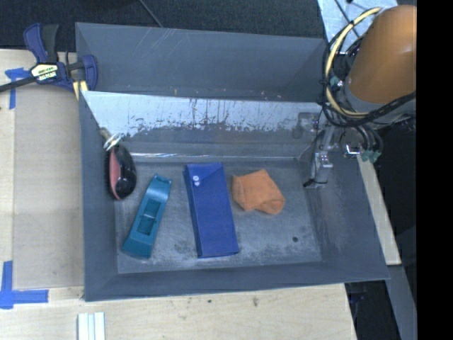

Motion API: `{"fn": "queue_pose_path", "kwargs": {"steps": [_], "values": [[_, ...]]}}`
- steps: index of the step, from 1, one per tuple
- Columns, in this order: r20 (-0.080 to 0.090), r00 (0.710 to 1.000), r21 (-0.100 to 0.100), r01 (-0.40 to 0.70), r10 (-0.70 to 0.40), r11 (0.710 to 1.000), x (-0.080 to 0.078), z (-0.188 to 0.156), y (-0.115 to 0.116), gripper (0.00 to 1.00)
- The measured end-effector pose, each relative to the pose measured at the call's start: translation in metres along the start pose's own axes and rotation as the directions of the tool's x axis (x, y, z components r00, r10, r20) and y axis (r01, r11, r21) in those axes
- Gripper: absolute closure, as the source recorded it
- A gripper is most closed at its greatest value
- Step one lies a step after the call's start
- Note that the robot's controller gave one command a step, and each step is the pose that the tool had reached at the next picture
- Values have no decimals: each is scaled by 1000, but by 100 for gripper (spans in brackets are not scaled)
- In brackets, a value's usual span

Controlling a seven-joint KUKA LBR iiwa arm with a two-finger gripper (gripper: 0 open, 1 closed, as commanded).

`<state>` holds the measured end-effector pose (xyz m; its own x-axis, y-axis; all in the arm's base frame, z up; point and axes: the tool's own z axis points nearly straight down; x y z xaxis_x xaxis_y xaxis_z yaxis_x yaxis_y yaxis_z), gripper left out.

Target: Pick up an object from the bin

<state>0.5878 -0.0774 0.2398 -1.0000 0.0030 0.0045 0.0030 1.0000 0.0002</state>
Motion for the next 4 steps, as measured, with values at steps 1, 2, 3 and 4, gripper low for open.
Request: {"fn": "queue_pose_path", "kwargs": {"steps": [1, 2, 3, 4], "values": [[9, 1000, 1, 2, -2, 1000, -1, -5, 0, 0], [10, 998, 1, 61, -61, 998, -29, 59, 38, 0], [6, 999, 0, 53, -53, 999, -12, 65, 46, 0], [17, 997, 2, 75, -75, 997, -13, 105, 43, 0]]}}
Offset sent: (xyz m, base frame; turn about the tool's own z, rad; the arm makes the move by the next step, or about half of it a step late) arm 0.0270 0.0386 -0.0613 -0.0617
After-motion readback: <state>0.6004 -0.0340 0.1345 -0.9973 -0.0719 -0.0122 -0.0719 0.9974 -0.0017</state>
